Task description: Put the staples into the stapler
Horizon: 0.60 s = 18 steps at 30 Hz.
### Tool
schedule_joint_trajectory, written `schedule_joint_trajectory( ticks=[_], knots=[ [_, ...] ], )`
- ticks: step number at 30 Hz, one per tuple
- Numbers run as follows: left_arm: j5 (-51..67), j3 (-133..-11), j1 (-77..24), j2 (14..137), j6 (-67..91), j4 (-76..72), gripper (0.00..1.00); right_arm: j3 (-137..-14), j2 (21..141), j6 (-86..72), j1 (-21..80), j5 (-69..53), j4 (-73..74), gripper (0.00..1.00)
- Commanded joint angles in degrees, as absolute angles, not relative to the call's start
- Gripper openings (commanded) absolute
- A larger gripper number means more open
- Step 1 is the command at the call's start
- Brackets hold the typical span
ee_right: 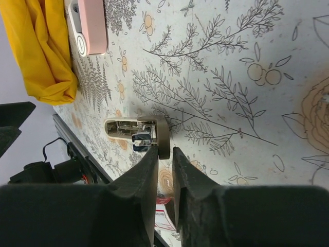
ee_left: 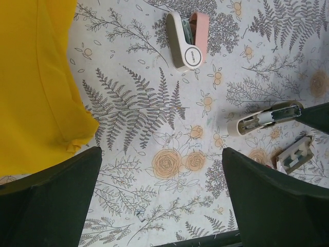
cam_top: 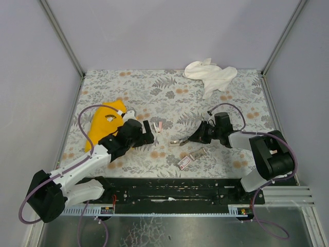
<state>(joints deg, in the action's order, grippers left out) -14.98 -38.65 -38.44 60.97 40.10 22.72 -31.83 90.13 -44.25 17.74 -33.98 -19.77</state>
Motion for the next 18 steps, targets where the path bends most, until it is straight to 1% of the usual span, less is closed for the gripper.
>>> schedule_joint_trajectory(
  ticks=[1, 6, 10, 12, 14, 18],
  knots=[
    [-14.79, -41.93, -37.71, 63.21, 37.6, 20.96, 1.0, -34.11, 90.35, -41.22, 16.67, -34.09, -17.74, 0.27],
    [-13.79, -45.1, -37.32, 68.21, 36.54, 19.35, 1.0, -32.97, 89.64, -40.89, 15.3, -32.96, -17.24, 0.4],
    [-12.77, -48.87, -36.69, 74.17, 35.6, 18.16, 1.0, -31.99, 88.26, -40.31, 14.3, -32.01, -16.34, 0.46],
    [-12.16, -51.24, -36.08, 77.31, 35.0, 18.03, 1.0, -31.58, 87.68, -40.0, 13.7, -31.55, -15.8, 0.46],
    [-11.83, -53.26, -35.45, 80.13, 34.52, 17.78, 1.0, -31.62, 87.54, -39.78, 13.24, -30.92, -14.71, 0.44],
    [-11.43, -55.69, -33.98, 83.81, 33.74, 16.77, 0.99, -32.43, 88.25, -38.76, 12.75, -30.25, -12.68, 0.32]
  ],
)
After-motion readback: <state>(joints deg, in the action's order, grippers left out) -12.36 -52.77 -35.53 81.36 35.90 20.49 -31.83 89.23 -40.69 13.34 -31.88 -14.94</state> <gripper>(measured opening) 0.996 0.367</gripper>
